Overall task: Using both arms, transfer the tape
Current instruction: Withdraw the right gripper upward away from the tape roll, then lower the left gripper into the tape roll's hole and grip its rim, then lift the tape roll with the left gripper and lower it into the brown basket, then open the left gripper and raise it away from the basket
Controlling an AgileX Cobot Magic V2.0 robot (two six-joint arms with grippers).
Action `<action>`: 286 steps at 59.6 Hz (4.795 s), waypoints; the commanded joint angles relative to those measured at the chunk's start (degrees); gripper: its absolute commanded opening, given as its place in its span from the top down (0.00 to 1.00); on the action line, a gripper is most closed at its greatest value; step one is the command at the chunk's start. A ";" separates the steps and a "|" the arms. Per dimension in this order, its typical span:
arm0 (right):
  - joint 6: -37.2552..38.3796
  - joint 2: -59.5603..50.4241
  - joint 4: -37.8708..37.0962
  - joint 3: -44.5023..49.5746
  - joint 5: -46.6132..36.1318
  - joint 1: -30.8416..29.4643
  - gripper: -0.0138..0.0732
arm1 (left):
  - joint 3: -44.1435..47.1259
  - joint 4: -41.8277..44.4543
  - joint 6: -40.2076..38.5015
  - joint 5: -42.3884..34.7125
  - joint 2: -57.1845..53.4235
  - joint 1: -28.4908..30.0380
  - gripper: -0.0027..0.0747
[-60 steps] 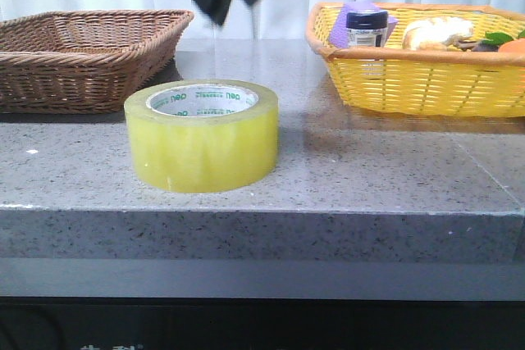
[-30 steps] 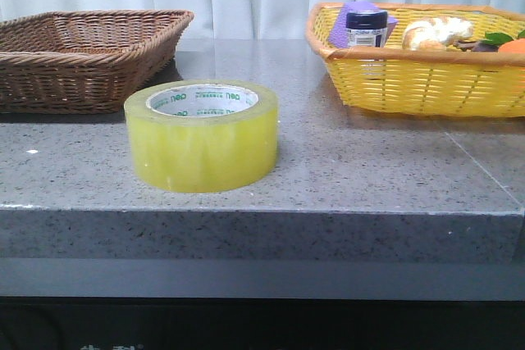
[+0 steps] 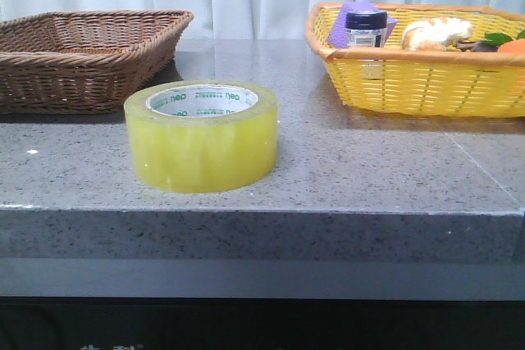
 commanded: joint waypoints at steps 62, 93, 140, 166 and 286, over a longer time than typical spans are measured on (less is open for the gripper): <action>0.16 -34.14 -0.09 21.26 -8.32 -0.34 0.94 | -19.01 -9.68 2.63 17.09 32.33 -21.93 0.17; 0.16 -34.14 -0.09 21.83 -9.51 -0.34 0.94 | -31.72 -14.67 2.48 11.53 58.92 -30.53 0.17; 0.16 -34.14 -0.09 21.83 -10.04 -0.34 0.94 | -43.29 -13.10 2.48 16.07 57.62 -29.35 0.95; 0.16 -34.14 -0.09 21.83 -10.41 -0.34 0.94 | -55.35 -8.40 2.48 13.05 60.12 -9.56 0.95; 0.16 -34.14 -0.09 21.83 -10.36 -0.34 0.94 | -4.06 -7.70 2.68 11.34 -9.15 0.42 0.99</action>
